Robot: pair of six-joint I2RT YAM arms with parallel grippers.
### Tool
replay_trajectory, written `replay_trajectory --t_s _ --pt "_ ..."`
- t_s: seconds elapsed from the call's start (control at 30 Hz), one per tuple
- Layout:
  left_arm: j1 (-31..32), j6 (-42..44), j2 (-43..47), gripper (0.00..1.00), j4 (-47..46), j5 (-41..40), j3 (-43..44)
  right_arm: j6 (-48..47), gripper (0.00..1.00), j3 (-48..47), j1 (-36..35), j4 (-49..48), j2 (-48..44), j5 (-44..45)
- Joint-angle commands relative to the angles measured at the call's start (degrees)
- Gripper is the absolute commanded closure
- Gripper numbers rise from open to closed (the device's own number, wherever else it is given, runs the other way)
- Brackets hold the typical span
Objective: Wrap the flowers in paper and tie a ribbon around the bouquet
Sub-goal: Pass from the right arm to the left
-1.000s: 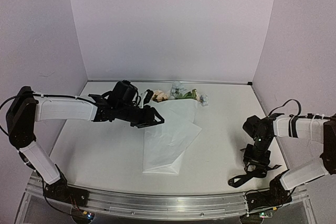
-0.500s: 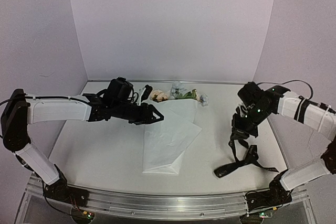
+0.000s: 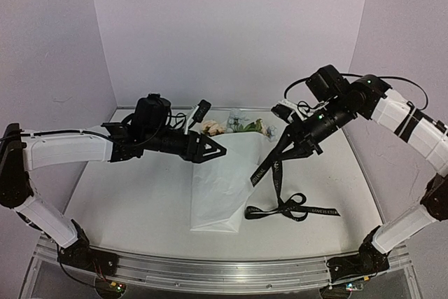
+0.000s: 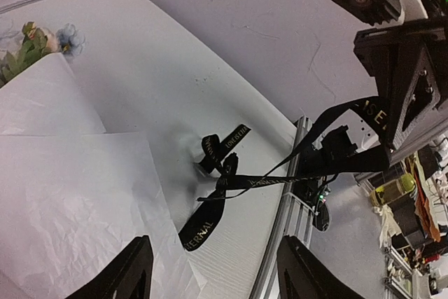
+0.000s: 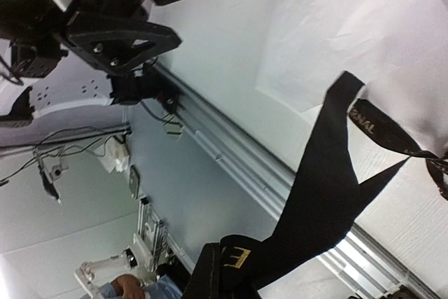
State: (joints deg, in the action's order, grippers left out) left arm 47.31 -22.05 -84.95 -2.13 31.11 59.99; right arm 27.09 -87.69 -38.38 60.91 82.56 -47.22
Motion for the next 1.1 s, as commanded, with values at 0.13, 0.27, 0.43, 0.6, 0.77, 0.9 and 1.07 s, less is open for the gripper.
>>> replay_trajectory --t_s 0.13,0.27,0.43,0.6,0.77,0.9,1.07 --pt "5.68 14.27 3.11 0.31 -5.70 4.00 2.88 -1.93 1.00 -9.22 -3.43 0.95 4.56 -14.47" --pt "8.27 18.82 2.33 0.31 -9.13 3.52 1.97 -1.54 1.00 -10.64 -4.04 0.93 5.48 -16.57" --pt "9.07 20.75 0.39 0.32 -15.59 3.21 1.06 -0.96 1.00 -11.25 -4.54 0.93 5.63 -18.07" --pt "10.41 22.90 -3.91 0.32 -16.37 4.16 3.94 -0.86 1.00 -11.50 -4.94 0.96 5.82 -18.20" --pt "11.33 23.60 -7.21 0.32 -17.52 5.22 5.92 -0.68 1.00 -11.75 -5.23 0.96 6.15 -18.22" --pt "11.74 22.41 -8.80 0.34 -18.87 6.05 6.92 -0.63 1.00 -11.64 -5.31 0.96 6.51 -17.60" --pt "11.79 17.21 -10.16 0.47 -21.58 5.03 7.20 -1.13 1.00 -10.42 -5.30 0.95 6.54 -16.20"
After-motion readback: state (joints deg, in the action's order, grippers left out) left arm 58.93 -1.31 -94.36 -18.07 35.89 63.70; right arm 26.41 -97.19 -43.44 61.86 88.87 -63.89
